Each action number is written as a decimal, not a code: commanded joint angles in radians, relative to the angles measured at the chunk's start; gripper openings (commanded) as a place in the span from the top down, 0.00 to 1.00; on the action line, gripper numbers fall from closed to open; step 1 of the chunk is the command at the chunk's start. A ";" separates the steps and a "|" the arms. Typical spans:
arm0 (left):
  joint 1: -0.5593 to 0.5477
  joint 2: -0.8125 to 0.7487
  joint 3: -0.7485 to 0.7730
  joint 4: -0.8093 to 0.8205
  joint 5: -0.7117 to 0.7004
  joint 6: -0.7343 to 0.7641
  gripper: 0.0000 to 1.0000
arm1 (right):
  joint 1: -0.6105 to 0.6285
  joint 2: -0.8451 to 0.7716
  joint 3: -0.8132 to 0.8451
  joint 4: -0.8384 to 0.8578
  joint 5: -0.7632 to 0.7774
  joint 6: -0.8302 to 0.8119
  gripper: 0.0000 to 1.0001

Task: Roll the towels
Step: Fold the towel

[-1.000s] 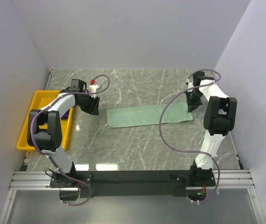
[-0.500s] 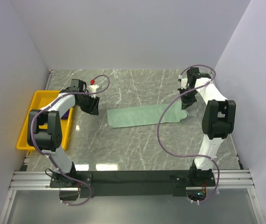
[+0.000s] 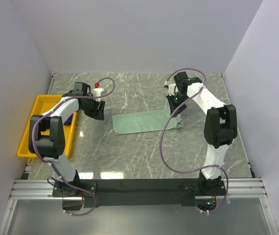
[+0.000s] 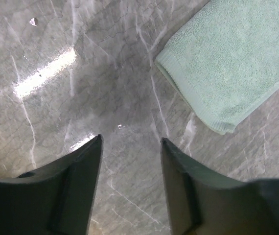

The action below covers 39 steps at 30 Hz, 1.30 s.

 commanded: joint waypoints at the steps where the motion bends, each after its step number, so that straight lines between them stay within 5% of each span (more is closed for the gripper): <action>1: 0.000 -0.052 0.013 -0.005 0.020 -0.012 0.38 | 0.030 0.042 0.070 0.031 -0.062 0.047 1.00; 3: 0.001 -0.068 0.008 -0.002 0.028 -0.013 0.30 | 0.041 0.071 0.101 0.032 -0.085 0.056 1.00; 4: 0.001 -0.075 0.002 0.001 0.031 -0.015 0.09 | 0.052 0.082 0.112 0.029 -0.093 0.066 1.00; 7: 0.004 -0.097 -0.010 0.015 0.040 -0.022 0.02 | 0.069 0.117 0.153 0.020 -0.128 0.087 1.00; 39: 0.061 -0.105 -0.021 0.027 0.073 -0.067 0.01 | 0.215 0.288 0.308 -0.005 -0.275 0.170 1.00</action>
